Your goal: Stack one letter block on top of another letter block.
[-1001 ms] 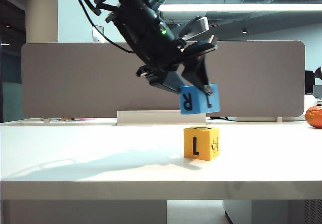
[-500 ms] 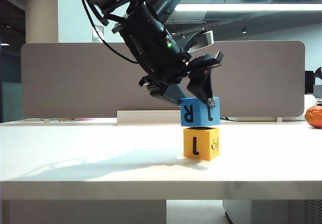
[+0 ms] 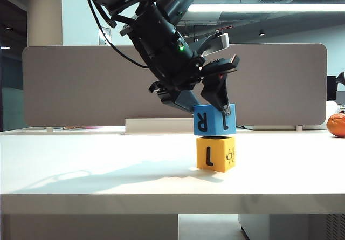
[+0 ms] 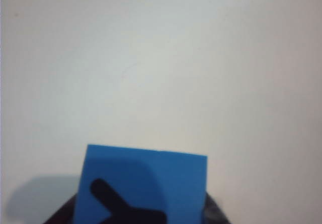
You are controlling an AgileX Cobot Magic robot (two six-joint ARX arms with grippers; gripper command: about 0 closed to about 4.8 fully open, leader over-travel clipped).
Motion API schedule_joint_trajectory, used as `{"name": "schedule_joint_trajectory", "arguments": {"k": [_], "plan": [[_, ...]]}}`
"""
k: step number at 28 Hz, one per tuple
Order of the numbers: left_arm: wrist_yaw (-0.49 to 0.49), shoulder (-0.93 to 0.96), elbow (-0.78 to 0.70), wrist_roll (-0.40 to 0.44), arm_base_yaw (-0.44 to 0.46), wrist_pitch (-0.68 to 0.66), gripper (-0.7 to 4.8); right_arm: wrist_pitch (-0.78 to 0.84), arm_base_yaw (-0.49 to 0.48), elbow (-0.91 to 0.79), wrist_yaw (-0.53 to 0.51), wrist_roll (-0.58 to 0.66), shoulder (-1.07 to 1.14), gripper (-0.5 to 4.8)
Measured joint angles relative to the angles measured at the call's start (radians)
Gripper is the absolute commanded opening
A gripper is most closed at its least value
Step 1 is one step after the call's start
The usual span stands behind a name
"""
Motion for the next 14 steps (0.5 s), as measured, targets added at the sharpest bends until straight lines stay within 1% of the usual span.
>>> {"name": "schedule_joint_trajectory", "arguments": {"k": [2,7,8,11,14], "plan": [[0.000,0.002,0.000,0.000,0.000,0.000,3.69,0.000,0.000,0.000,0.000,0.000,0.000,-0.01],[0.000,0.004,0.000,0.001,-0.005,0.000,3.77,0.000,0.000,0.000,0.000,0.000,0.000,-0.01],[0.000,0.004,0.000,0.001,-0.006,0.000,4.09,0.000,0.000,0.000,0.000,0.000,0.000,-0.01],[0.000,0.004,0.000,0.001,-0.009,0.000,4.75,0.000,0.000,0.000,0.000,0.000,0.000,-0.01],[0.000,0.004,0.000,0.001,-0.013,0.002,4.79,0.000,0.000,0.000,0.000,0.000,0.000,-0.01]]}}
